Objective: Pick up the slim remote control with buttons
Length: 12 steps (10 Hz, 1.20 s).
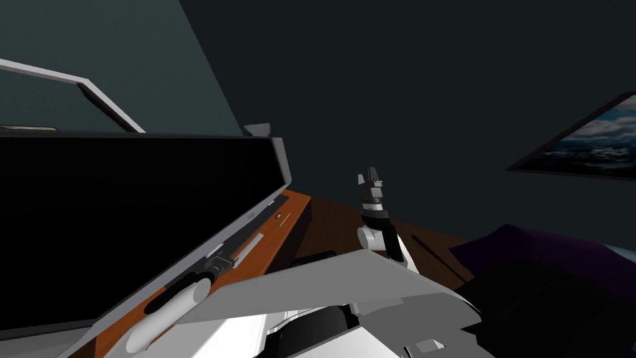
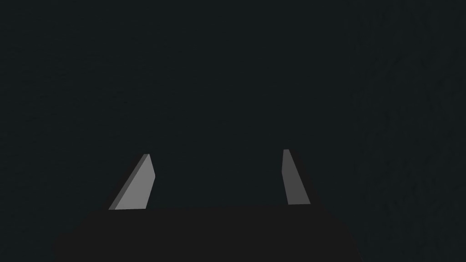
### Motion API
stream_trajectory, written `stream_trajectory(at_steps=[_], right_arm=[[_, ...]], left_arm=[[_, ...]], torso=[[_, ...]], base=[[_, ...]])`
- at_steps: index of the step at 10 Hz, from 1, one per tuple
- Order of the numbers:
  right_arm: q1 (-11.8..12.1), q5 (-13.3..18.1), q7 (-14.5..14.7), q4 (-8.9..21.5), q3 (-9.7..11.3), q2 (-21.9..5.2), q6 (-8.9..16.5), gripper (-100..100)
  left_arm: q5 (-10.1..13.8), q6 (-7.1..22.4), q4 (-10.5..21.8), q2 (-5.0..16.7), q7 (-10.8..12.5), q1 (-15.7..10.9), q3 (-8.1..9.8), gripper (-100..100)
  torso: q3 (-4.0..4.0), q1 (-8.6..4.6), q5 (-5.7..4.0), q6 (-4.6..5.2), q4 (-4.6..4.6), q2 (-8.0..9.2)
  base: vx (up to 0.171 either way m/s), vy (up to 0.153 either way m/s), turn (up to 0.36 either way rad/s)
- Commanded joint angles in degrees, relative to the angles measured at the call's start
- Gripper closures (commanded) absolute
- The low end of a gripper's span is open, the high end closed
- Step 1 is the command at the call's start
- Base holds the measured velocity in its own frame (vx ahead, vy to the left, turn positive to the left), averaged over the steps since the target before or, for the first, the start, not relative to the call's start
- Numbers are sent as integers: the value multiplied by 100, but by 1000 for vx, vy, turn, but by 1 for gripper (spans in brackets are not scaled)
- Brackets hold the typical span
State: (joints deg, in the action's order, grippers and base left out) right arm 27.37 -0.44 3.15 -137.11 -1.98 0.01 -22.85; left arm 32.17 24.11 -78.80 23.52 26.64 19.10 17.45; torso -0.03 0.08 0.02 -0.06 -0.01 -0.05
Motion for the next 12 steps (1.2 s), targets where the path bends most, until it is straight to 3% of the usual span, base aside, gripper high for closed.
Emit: stream_trajectory(at_steps=[1,9,10,12], right_arm=[[0,0,0,0,0,0,0,0],[1,0,0,0,-1,0,0,0],[0,0,0,0,0,0,0,0],[0,0,0,0,0,0,0,0]], left_arm=[[131,286,286,108,144,-104,78,-100],[466,1431,1366,381,564,-381,321,-100],[466,1459,1409,381,564,-381,321,-100],[586,1846,1788,497,724,-519,411,-100]], torso=[[0,0,0,0,0,0],[-2,8,2,-4,-1,-4],[-2,8,2,2,0,-3],[-3,10,2,1,-1,-5]], base=[[-6,28,-328],[1,34,-188],[0,40,-115],[3,53,-294]])
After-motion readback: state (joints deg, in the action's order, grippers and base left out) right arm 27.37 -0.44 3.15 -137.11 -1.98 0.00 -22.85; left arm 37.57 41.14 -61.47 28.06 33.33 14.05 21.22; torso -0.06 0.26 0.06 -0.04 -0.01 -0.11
